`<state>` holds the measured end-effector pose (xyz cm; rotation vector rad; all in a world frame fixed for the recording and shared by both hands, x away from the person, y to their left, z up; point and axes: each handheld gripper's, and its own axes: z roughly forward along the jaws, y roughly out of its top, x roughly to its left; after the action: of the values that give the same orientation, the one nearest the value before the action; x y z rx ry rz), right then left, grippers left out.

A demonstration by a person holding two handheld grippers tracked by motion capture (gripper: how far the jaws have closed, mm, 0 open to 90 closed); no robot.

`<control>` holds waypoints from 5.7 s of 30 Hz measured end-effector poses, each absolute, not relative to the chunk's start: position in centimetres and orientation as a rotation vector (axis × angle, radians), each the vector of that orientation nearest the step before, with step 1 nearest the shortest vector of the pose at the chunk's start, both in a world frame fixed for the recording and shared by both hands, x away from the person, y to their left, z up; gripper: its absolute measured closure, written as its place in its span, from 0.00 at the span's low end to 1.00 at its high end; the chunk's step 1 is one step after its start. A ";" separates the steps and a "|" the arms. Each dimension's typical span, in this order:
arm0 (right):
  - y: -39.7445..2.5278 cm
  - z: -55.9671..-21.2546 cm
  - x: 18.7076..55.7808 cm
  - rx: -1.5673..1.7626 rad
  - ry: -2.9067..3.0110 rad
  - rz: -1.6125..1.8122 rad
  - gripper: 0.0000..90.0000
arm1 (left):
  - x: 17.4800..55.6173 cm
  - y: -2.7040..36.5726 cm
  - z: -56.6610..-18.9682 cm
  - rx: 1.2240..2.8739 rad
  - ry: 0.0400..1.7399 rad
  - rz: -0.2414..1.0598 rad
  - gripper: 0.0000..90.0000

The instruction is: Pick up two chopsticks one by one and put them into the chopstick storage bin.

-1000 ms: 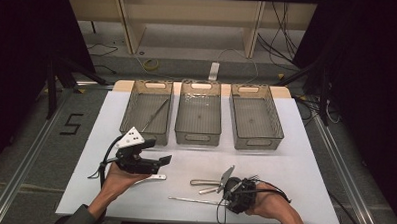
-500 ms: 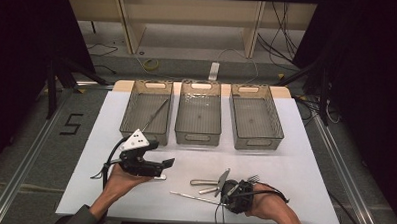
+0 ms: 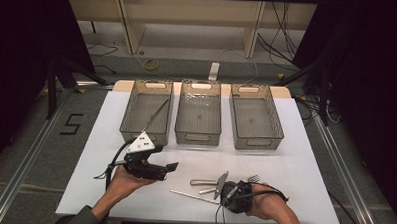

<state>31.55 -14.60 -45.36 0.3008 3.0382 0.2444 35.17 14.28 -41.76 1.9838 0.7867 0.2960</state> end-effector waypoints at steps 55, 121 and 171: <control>-13.7 -39.2 32.9 0.212 2.868 0.379 0.95 | 34.6 5.0 -43.1 2.440 0.379 0.218 0.46; -16.9 -41.3 33.4 0.724 2.627 0.993 0.35 | 39.2 13.7 -40.3 2.293 0.762 0.304 0.95; -17.8 -43.3 31.7 0.839 2.540 1.119 0.28 | 51.7 21.1 -37.0 1.983 1.209 0.450 0.95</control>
<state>31.65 -17.76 -43.26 0.8387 2.5402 1.1194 51.67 21.09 -36.97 1.9831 1.2086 0.4497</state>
